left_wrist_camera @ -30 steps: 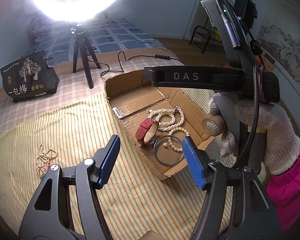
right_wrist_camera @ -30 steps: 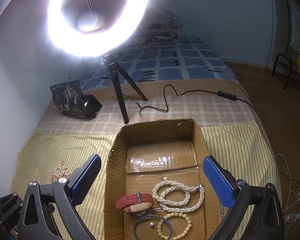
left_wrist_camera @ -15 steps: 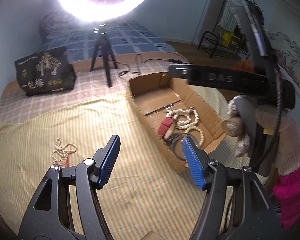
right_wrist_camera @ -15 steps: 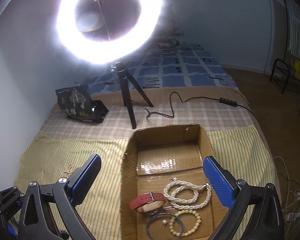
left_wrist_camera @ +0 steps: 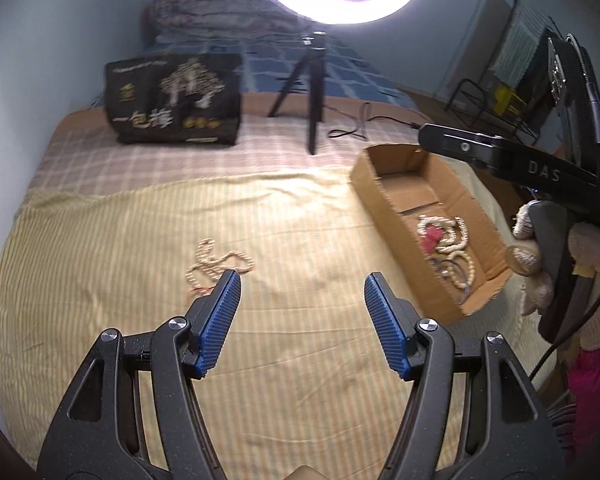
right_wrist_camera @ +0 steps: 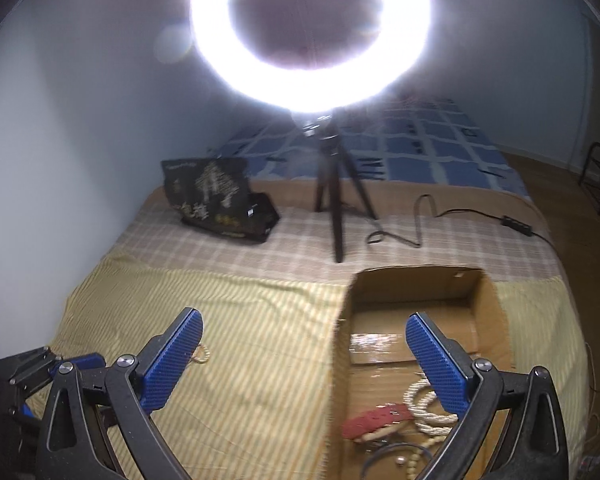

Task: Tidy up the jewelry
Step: 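Move both open tools back over the bed to the jade pendant necklace, then grasp the green jade pendant with the left tool while the right tool grasps the pearl strand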

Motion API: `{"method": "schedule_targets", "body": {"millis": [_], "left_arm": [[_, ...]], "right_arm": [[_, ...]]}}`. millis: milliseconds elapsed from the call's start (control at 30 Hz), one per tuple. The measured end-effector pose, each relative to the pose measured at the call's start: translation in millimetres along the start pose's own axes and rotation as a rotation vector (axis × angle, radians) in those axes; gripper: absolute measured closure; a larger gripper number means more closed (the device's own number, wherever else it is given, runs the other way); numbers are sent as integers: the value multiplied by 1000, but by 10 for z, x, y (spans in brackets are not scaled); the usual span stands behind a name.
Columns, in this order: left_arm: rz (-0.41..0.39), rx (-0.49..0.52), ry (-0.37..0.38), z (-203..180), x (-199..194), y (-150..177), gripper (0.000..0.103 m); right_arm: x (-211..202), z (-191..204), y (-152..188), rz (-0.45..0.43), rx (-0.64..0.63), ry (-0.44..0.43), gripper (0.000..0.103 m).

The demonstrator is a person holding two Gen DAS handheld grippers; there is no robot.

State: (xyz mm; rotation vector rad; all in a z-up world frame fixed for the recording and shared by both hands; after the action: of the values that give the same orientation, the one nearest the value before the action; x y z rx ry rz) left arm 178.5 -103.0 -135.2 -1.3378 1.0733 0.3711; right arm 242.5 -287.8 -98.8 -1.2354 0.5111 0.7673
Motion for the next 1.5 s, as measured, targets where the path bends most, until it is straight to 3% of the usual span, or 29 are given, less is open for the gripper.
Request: {"method": "schedule_targets", "body": {"millis": [200,433,500,567,700,800,1000,1167,1500], "left_arm": [[58,-11,-24,292,85,329,37],[139,-30,-16,449,289,621,37],[156,-46,-3,466,357,647,43],[174,-63,8,491,434,657,45],[194,-114,3,594,579,689,46],[204,-190,14,712,665,703,54],[202,-241,12,807,762,674,55],[210,-248,1,810,845,685,56],[225,-244,-3,817,987,680,59]], "right_arm": [[297,265,115,100,-19,-66,2],[743,571,351,239,-55,-129,13],[868,623,418,278,-44,-146,16],[991,660,482,315,-25,-168,26],[1223,699,572,381,22,-201,32],[1338,780,622,411,4,-203,40],[1545,1001,664,464,-51,-246,59],[1752,1155,710,522,-106,-245,64],[1913,1259,816,577,-248,-159,78]]}}
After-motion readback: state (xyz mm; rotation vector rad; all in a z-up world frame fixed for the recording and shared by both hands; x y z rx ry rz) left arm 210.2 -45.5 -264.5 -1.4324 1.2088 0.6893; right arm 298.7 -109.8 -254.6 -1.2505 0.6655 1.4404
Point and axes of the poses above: each gripper's, at about its wrist camera, not at the fingertips, and x roughly the way its jaws point, z to its left, y to its underside, the point moved 6 cm from there along x, roughly the way its jaws point, and after that the axes turned 8 degrees about x, right-handed, at the moved point
